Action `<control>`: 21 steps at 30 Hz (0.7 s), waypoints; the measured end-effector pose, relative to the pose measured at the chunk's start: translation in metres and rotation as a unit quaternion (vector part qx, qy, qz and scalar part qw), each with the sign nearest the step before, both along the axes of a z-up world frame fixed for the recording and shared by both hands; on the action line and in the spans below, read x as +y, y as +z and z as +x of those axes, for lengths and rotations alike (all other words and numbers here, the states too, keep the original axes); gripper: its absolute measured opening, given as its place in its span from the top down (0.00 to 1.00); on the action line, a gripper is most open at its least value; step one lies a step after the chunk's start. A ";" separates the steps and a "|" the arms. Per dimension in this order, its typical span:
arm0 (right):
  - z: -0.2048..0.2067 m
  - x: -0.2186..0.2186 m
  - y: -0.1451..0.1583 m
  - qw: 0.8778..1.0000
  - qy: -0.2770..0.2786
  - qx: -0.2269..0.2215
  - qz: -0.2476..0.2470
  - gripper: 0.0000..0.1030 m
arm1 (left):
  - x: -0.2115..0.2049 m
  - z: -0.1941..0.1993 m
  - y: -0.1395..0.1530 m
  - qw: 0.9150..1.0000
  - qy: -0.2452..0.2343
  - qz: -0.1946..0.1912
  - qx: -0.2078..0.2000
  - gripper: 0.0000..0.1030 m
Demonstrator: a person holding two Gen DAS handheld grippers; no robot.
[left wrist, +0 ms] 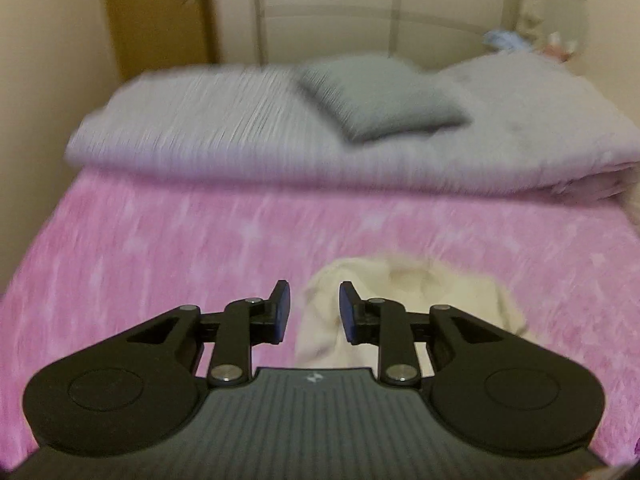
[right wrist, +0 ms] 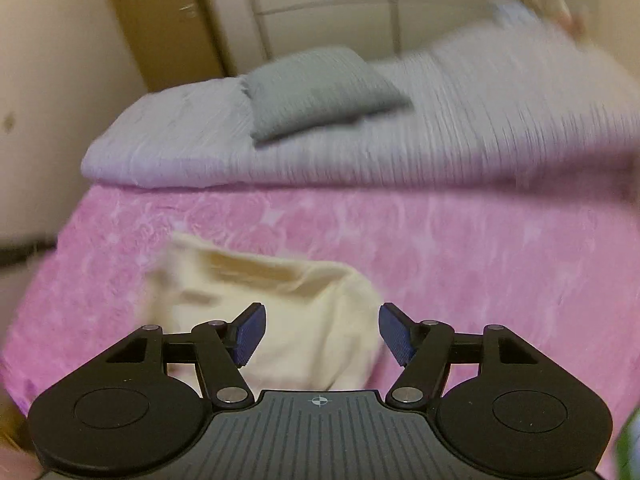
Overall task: Fold clothes
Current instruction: 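Lay the lifted sweater flat on the bed and open both grippers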
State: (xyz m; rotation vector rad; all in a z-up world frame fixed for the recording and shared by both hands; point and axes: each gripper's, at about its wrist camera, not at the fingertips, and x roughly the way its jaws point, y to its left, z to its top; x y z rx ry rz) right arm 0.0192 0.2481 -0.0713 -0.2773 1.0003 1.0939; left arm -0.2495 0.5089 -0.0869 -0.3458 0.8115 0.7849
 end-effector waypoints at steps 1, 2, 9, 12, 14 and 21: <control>0.004 -0.012 -0.013 1.000 -0.013 0.019 -0.003 0.35 | -0.009 -0.016 -0.012 1.000 0.014 -0.015 0.008 0.77; 0.008 -0.024 -0.026 0.999 -0.025 0.035 -0.009 0.35 | -0.015 -0.031 -0.021 0.999 0.028 -0.029 0.014 0.77; 0.013 -0.095 -0.109 0.985 -0.092 0.127 -0.073 0.36 | -0.077 -0.099 -0.072 0.989 0.060 -0.137 0.014 0.77; -0.008 -0.113 -0.117 0.986 -0.081 0.125 -0.069 0.36 | -0.102 -0.107 -0.078 0.989 0.023 -0.147 0.013 0.77; -0.027 -0.121 -0.124 0.989 -0.063 0.119 -0.065 0.36 | -0.115 -0.108 -0.079 0.990 0.000 -0.140 0.007 0.77; -0.098 -0.147 -0.165 0.993 0.016 0.092 -0.075 0.36 | -0.148 -0.115 -0.105 0.985 -0.039 -0.169 0.015 0.77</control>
